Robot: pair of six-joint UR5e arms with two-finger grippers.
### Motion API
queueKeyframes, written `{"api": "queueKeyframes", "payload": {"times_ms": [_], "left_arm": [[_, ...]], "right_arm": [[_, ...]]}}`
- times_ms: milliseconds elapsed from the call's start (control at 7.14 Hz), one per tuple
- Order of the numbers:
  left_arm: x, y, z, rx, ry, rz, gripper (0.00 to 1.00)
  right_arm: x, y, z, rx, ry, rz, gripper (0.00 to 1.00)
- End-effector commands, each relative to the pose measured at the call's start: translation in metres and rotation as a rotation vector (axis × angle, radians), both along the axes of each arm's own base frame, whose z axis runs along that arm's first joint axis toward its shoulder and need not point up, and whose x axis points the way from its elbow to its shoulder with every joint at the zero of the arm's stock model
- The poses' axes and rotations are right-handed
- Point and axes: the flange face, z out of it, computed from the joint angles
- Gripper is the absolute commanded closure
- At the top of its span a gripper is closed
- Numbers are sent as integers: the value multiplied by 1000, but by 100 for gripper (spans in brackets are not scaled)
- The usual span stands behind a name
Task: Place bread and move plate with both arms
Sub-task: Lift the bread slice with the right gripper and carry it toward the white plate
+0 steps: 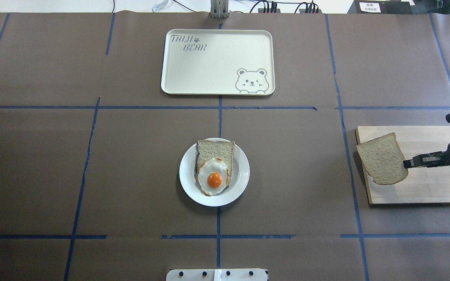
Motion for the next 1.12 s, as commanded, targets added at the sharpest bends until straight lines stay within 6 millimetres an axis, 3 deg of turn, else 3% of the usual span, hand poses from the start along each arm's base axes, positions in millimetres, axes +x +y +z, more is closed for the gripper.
{"api": "queueKeyframes", "payload": {"times_ms": [0, 280, 561, 841, 981], "left_arm": [[0, 0, 0, -1, 0, 0, 0], [0, 0, 0, 1, 0, 0, 0], [0, -1, -3, 7, 1, 0, 0], [0, -1, -3, 7, 1, 0, 0], [0, -1, -3, 8, 1, 0, 0]], "right_arm": [[-14, -14, -44, -13, -80, 2, 100], [-45, -32, -89, -10, -153, -2, 100], [-88, -53, -159, -42, -237, -2, 100], [-153, -55, -234, -66, -292, 13, 100], [-192, -45, -269, -84, -320, 50, 100]]}}
